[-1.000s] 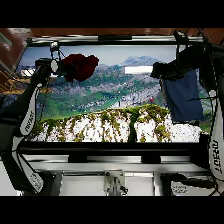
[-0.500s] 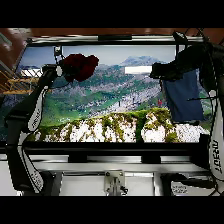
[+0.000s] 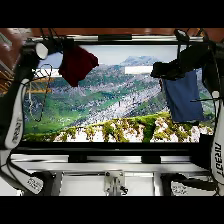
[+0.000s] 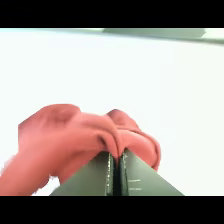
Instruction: Fold the shirts.
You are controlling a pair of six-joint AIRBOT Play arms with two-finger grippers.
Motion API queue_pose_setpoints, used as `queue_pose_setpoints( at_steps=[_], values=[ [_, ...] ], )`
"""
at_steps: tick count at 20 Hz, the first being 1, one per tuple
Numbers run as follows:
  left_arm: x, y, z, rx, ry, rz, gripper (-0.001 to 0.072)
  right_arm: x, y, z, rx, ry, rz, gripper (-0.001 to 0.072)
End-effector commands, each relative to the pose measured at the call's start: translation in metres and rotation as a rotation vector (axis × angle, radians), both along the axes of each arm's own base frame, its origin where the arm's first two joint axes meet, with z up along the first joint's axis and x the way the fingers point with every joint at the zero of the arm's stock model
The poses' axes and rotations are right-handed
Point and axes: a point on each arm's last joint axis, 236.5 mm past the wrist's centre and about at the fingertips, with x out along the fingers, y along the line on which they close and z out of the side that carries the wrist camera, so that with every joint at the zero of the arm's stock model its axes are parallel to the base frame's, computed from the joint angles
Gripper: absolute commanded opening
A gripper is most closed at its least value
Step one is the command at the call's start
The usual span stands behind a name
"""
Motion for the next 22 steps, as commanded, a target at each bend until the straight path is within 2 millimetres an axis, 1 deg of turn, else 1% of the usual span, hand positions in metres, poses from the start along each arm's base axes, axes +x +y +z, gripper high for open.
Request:
queue_pose_setpoints(
  at_steps=[1, 2, 3, 4, 5, 6, 7, 8, 9, 10, 11, 12, 14, 15, 16, 17, 18, 19, 20, 21, 22],
  values=[
    [-0.105, -0.036, 0.146, 0.069, -0.202, -0.144, 0.0039, -0.015, -0.002, 0.044, 0.004, -0.095, 0.003, 0.0553],
    [-0.138, -0.044, 0.173, 0.065, -0.227, -0.181, 0.0039, -0.024, -0.005, 0.068, 0.000, -0.149, 0.001, 0.0553],
    [-0.173, -0.051, 0.191, 0.066, -0.228, -0.221, 0.0039, -0.035, -0.008, 0.090, -0.005, -0.201, -0.003, 0.0553],
    [-0.201, -0.055, 0.196, 0.072, -0.201, -0.257, 0.0039, -0.047, -0.011, 0.114, -0.010, -0.257, -0.007, 0.0553],
    [-0.226, -0.060, 0.190, 0.092, -0.145, -0.298, 0.0039, -0.060, -0.016, 0.134, -0.019, -0.307, -0.013, 0.0553],
    [-0.246, -0.064, 0.175, 0.102, -0.064, -0.329, 0.0038, -0.073, -0.020, 0.153, -0.029, -0.356, -0.021, 0.0553],
    [-0.263, -0.069, 0.151, 0.111, 0.042, -0.355, 0.0039, -0.087, -0.024, 0.170, -0.035, -0.397, -0.025, 0.0553],
    [-0.277, -0.076, 0.124, 0.134, 0.145, -0.387, 0.0039, -0.099, -0.027, 0.181, -0.041, -0.423, -0.029, 0.0553],
    [-0.291, -0.087, 0.095, 0.162, 0.246, -0.424, 0.0039, -0.110, -0.028, 0.188, -0.043, -0.435, -0.028, 0.0553],
    [-0.301, -0.102, 0.067, 0.178, 0.322, -0.459, 0.0039, -0.120, -0.029, 0.191, -0.044, -0.433, -0.025, 0.0553],
    [-0.311, -0.119, 0.041, 0.185, 0.376, -0.490, 0.0039, -0.127, -0.029, 0.188, -0.047, -0.413, -0.019, 0.0553],
    [-0.320, -0.139, 0.013, 0.184, 0.424, -0.517, 0.0040, -0.134, -0.028, 0.178, -0.054, -0.363, -0.008, 0.0553],
    [-0.340, -0.177, -0.042, 0.168, 0.492, -0.556, 0.0040, -0.145, -0.029, 0.150, -0.074, -0.238, 0.012, 0.0553],
    [-0.350, -0.192, -0.072, 0.160, 0.529, -0.565, 0.0040, -0.150, -0.029, 0.135, -0.081, -0.177, 0.021, 0.0553],
    [-0.357, -0.203, -0.100, 0.140, 0.571, -0.550, 0.0041, -0.154, -0.028, 0.118, -0.084, -0.118, 0.031, 0.0553],
    [-0.360, -0.205, -0.119, 0.125, 0.619, -0.522, 0.0058, -0.157, -0.027, 0.100, -0.085, -0.064, 0.037, 0.0553],
    [-0.362, -0.201, -0.129, 0.127, 0.658, -0.498, 0.0231, -0.159, -0.025, 0.082, -0.081, -0.014, 0.044, 0.0554],
    [-0.359, -0.192, -0.131, 0.131, 0.686, -0.471, 0.0547, -0.162, -0.023, 0.066, -0.076, 0.031, 0.050, 0.0554],
    [-0.354, -0.177, -0.126, 0.136, 0.709, -0.437, 0.0718, -0.165, -0.022, 0.049, -0.074, 0.076, 0.054, 0.0555],
    [-0.347, -0.156, -0.119, 0.159, 0.727, -0.401, 0.0719, -0.169, -0.023, 0.030, -0.080, 0.125, 0.060, 0.0560],
    [-0.340, -0.127, -0.113, 0.208, 0.742, -0.366, 0.0719, -0.174, -0.023, 0.012, -0.087, 0.169, 0.070, 0.0679]
  ],
)
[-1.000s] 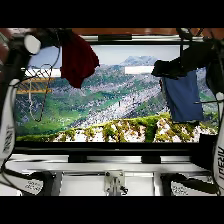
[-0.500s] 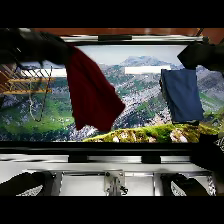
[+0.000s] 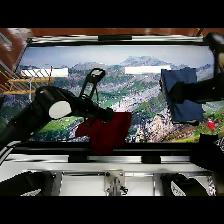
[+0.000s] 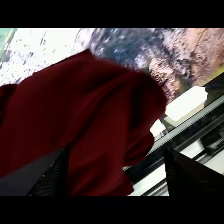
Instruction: Fold the shirts.
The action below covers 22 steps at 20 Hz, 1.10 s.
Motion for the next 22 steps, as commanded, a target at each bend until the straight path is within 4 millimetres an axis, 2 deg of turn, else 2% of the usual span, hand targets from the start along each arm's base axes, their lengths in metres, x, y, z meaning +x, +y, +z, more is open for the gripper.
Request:
queue_pose_setpoints(
  at_steps=[1, 2, 4, 5, 7, 8, 10, 12, 13, 16, 19, 22],
  values=[
    [0.005, 0.072, -0.005, 0.159, 0.073, 0.085, 0.0719, -0.023, 0.000, -0.064, -0.018, 0.187, 0.031, 0.0679],
    [0.004, 0.104, -0.006, 0.216, 0.108, 0.117, 0.0719, -0.031, 0.000, -0.081, -0.025, 0.234, 0.039, 0.0678],
    [-0.007, 0.148, -0.017, 0.260, 0.194, 0.185, 0.0719, -0.047, 0.006, -0.114, -0.002, 0.328, 0.052, 0.0679],
    [-0.015, 0.160, -0.029, 0.262, 0.229, 0.205, 0.0719, -0.054, 0.013, -0.129, 0.030, 0.366, 0.061, 0.0678],
    [-0.043, 0.172, -0.068, 0.260, 0.329, 0.225, 0.0719, -0.063, 0.025, -0.154, 0.086, 0.412, 0.060, 0.0678],
    [-0.060, 0.171, -0.091, 0.239, 0.380, 0.229, 0.0719, -0.065, 0.028, -0.163, 0.104, 0.423, 0.052, 0.0678],
    [-0.080, 0.161, -0.133, 0.170, 0.440, 0.257, 0.0720, -0.066, 0.032, -0.179, 0.128, 0.424, 0.031, 0.0678],
    [-0.084, 0.151, -0.164, 0.104, 0.457, 0.299, 0.0719, -0.063, 0.037, -0.186, 0.159, 0.414, 0.016, 0.0678],
    [-0.080, 0.147, -0.172, 0.068, 0.443, 0.324, 0.0719, -0.061, 0.041, -0.187, 0.182, 0.409, 0.004, 0.0678],
    [-0.056, 0.138, -0.183, -0.010, 0.370, 0.383, 0.0720, -0.055, 0.052, -0.186, 0.240, 0.411, -0.025, 0.0678],
    [-0.025, 0.130, -0.181, -0.077, 0.273, 0.426, 0.0718, -0.047, 0.064, -0.191, 0.302, 0.432, -0.044, 0.0678],
    [-0.008, 0.128, -0.178, -0.112, 0.215, 0.450, 0.0698, -0.036, 0.078, -0.203, 0.341, 0.443, -0.048, 0.0678]
  ],
)
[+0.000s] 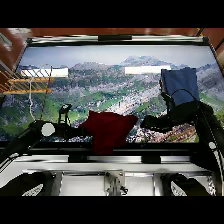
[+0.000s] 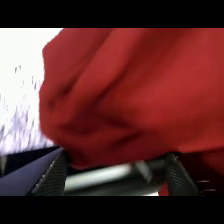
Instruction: Fold the shirts.
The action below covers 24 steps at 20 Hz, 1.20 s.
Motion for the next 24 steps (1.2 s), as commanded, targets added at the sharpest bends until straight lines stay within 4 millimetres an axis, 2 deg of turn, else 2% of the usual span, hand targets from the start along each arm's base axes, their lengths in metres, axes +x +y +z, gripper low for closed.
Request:
queue_pose_setpoints(
  at_steps=[1, 3, 4, 5, 6, 11, 12, 14, 16, 18, 19, 20, 22, 23, 24],
  values=[
    [0.027, -0.005, 0.003, -0.038, -0.101, 0.055, 0.0631, 0.012, 0.022, -0.012, 0.052, 0.005, -0.014, 0.0678],
    [0.030, -0.005, 0.002, -0.032, -0.114, 0.043, 0.0338, 0.016, 0.039, -0.024, 0.049, -0.003, 0.010, 0.0678],
    [0.030, -0.005, 0.001, -0.026, -0.121, 0.026, 0.0229, 0.019, 0.046, -0.030, 0.044, -0.010, 0.015, 0.0678],
    [0.030, -0.005, 0.002, -0.024, -0.124, 0.020, 0.0069, 0.022, 0.052, -0.037, 0.039, -0.012, 0.013, 0.0678],
    [0.030, -0.005, 0.003, -0.025, -0.126, 0.020, 0.0041, 0.023, 0.057, -0.042, 0.038, -0.012, 0.013, 0.0678],
    [0.047, -0.011, 0.024, -0.044, -0.184, 0.012, 0.0040, 0.030, 0.083, -0.062, 0.044, -0.027, 0.013, 0.0672],
    [0.052, -0.013, 0.031, -0.052, -0.201, 0.013, 0.0040, 0.031, 0.089, -0.064, 0.048, -0.039, 0.016, 0.0583],
    [0.061, -0.018, 0.047, -0.067, -0.229, 0.010, 0.0039, 0.031, 0.100, -0.065, 0.050, -0.064, 0.032, 0.0070],
    [0.072, -0.020, 0.065, -0.058, -0.269, -0.011, 0.0038, 0.031, 0.102, -0.053, 0.050, -0.086, 0.099, 0.0069],
    [0.093, -0.011, 0.102, -0.007, -0.369, -0.045, 0.0038, 0.041, 0.090, -0.020, -0.007, -0.202, 0.255, 0.0069],
    [0.106, -0.005, 0.136, 0.014, -0.449, -0.053, 0.0038, 0.049, 0.077, 0.005, -0.058, -0.276, 0.325, 0.0069],
    [0.119, 0.002, 0.177, 0.031, -0.546, -0.051, 0.0038, 0.063, 0.060, 0.039, -0.119, -0.370, 0.356, 0.0069],
    [0.134, 0.018, 0.286, 0.026, -0.790, -0.013, 0.0038, 0.096, 0.031, 0.133, -0.193, -0.622, 0.304, 0.0069],
    [0.130, 0.025, 0.348, -0.007, -0.918, 0.015, 0.0038, 0.107, 0.022, 0.190, -0.186, -0.765, 0.247, 0.0068],
    [0.119, 0.030, 0.405, -0.048, -1.029, 0.037, 0.0038, 0.110, 0.018, 0.255, -0.153, -0.924, 0.187, 0.0068]
  ],
)
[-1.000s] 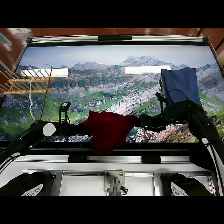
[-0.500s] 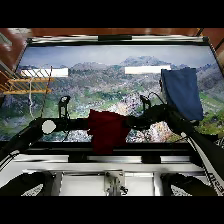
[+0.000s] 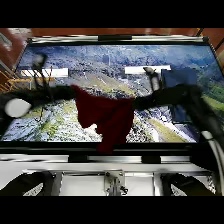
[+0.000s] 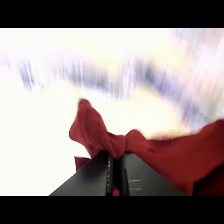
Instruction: Fold the shirts.
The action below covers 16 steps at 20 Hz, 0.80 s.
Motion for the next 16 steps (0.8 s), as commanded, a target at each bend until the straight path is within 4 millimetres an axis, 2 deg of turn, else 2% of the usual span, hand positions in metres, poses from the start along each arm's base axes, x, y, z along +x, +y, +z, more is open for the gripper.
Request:
queue_pose_setpoints(
  at_steps=[1, 3, 4, 5, 6, 7, 8, 9, 12, 13, 14, 16],
  values=[
    [-0.032, 0.031, 0.192, -0.083, -0.399, 0.041, 0.0038, 0.005, -0.034, 0.193, 0.070, -0.485, -0.068, 0.0068],
    [-0.083, 0.039, 0.289, -0.197, -0.610, 0.018, 0.0038, -0.029, -0.025, 0.307, 0.252, -0.734, -0.051, 0.0068],
    [-0.107, 0.042, 0.320, -0.244, -0.687, 0.002, 0.0038, -0.050, -0.017, 0.347, 0.343, -0.807, -0.016, 0.0068],
    [-0.128, 0.045, 0.341, -0.272, -0.736, -0.015, 0.0038, -0.070, -0.012, 0.374, 0.402, -0.852, 0.017, 0.0068],
    [-0.142, 0.049, 0.349, -0.284, -0.759, -0.023, 0.0038, -0.083, -0.010, 0.386, 0.422, -0.866, 0.040, 0.0069],
    [-0.149, 0.054, 0.349, -0.268, -0.760, -0.016, 0.0038, -0.093, -0.009, 0.387, 0.405, -0.857, 0.064, 0.0069],
    [-0.150, 0.062, 0.339, -0.214, -0.732, 0.003, 0.0038, -0.097, -0.008, 0.378, 0.369, -0.828, 0.084, 0.0069],
    [-0.147, 0.069, 0.322, -0.148, -0.681, 0.026, 0.0038, -0.100, -0.008, 0.363, 0.322, -0.780, 0.101, 0.0069],
    [-0.138, 0.084, 0.255, 0.027, -0.443, 0.062, 0.0038, -0.107, -0.013, 0.309, 0.190, -0.593, 0.136, 0.0069],
    [-0.137, 0.087, 0.240, 0.058, -0.390, 0.067, 0.0038, -0.112, -0.014, 0.296, 0.159, -0.545, 0.152, 0.0069],
    [-0.137, 0.088, 0.233, 0.073, -0.365, 0.068, 0.0038, -0.117, -0.015, 0.286, 0.140, -0.502, 0.165, 0.0069],
    [-0.140, 0.089, 0.235, 0.068, -0.372, 0.069, 0.0038, -0.126, -0.016, 0.265, 0.110, -0.406, 0.185, 0.0069]
  ],
)
